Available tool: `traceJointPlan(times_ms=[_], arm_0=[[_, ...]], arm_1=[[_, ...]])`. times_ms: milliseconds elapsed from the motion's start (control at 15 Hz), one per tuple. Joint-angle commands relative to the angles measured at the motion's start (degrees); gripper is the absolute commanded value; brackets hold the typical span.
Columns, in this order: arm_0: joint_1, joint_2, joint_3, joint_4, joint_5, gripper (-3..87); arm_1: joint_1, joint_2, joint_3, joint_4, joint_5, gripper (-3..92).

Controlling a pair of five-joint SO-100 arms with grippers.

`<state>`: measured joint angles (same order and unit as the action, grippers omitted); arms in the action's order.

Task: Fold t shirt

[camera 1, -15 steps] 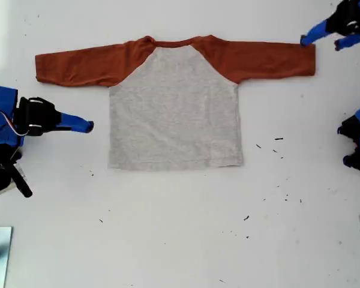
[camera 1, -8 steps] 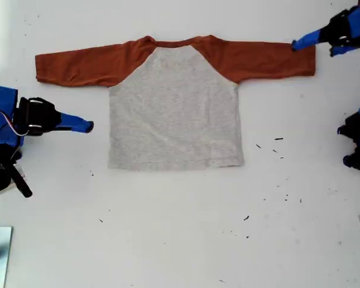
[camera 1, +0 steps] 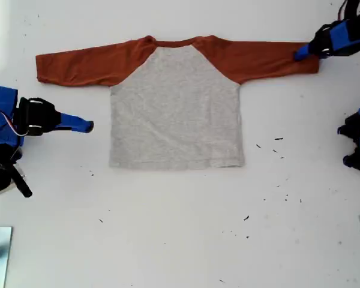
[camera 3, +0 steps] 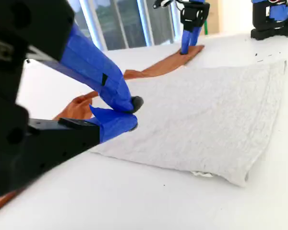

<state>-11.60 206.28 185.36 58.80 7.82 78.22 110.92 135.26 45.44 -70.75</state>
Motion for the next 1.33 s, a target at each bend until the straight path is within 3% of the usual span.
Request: traceJointPlan(times_ms=[0, 267, 467, 667, 867, 933, 1000, 1067, 1267], arm_0=[[0.62, 0.35, 0.44, 0.18, 0.26, -0.3], [0.62, 0.35, 0.44, 0.18, 0.26, -0.3], [0.53, 0.35, 0.44, 0.18, 0.26, -0.3], [0.09, 0.35, 0.44, 0.18, 0.26, -0.3], [-0.53, 0.35, 0.44, 0.18, 0.26, -0.3], [-0.26, 0.35, 0.44, 0.18, 0.18, -0.3], [0.18, 0.35, 0.44, 0.18, 0.00, -0.3], [0.26, 0.35, 0.44, 0.18, -0.09, -0.2], [0.62, 0.35, 0.44, 0.18, 0.18, -0.2]], arm_1=[[-0.62, 0.88, -3.34, 1.76, -1.14, 3.2], [-4.57, 16.26, -16.52, 23.29, -0.26, 3.2], [-19.78, 19.95, -32.08, 33.93, 7.38, 3.2], [-44.30, 7.56, -46.67, 29.27, 17.84, 3.2], [-60.03, -16.61, -68.20, 25.14, 26.10, 4.0], [-63.98, -23.38, -74.79, 24.52, 29.09, 30.2], [-66.45, -30.06, -86.66, 29.97, 30.15, 31.9], [-66.62, -31.46, -94.66, 35.33, 29.36, 27.2], [-57.22, -7.56, -76.90, 43.95, 29.97, 24.8]])
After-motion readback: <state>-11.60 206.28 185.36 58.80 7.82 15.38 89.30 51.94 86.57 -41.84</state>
